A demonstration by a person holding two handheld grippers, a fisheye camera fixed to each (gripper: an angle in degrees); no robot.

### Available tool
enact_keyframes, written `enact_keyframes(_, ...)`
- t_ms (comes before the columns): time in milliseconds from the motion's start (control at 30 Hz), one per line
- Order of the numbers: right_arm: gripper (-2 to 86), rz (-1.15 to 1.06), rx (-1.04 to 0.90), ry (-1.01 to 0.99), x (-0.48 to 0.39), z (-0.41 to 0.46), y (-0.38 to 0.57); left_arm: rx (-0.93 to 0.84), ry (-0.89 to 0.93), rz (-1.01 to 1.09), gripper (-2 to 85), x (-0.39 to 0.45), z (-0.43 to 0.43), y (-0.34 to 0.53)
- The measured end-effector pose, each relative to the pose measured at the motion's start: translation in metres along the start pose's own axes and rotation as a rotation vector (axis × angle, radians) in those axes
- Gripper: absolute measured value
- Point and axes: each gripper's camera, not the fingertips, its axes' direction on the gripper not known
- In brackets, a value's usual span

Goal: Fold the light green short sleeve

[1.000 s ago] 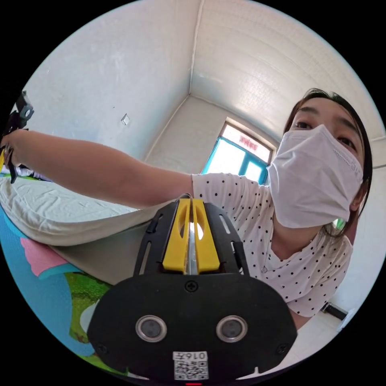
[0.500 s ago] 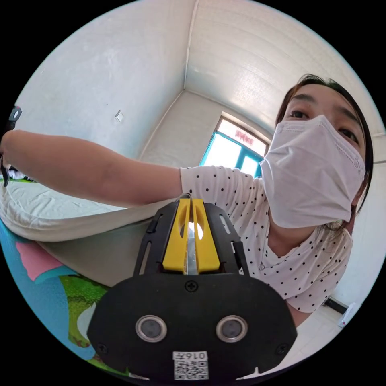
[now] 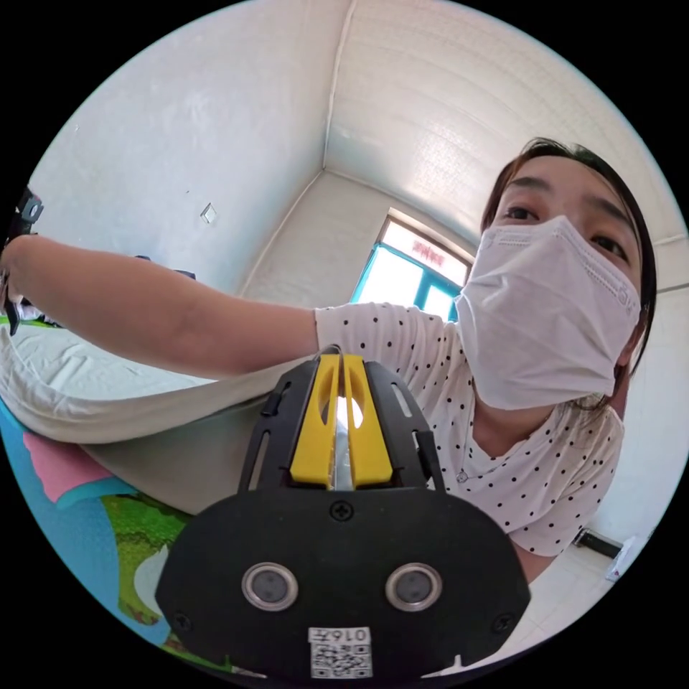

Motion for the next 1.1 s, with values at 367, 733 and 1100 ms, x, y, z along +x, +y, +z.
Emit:
enact_keyframes(367,0.0,0.025,0.173,-0.293,0.105,0.013,0.066,-0.042,0.043,0.086,-1.0,0.007,0.038,0.030)
enact_keyframes(733,0.0,0.077,0.326,-0.275,0.262,-0.072,0.192,-0.204,0.106,0.093,-1.0,-0.009,0.154,0.049)
enact_keyframes(1100,0.0,0.256,0.489,-0.174,0.498,-0.187,0.416,-0.231,0.106,-0.055,-1.0,-0.044,0.399,0.046)
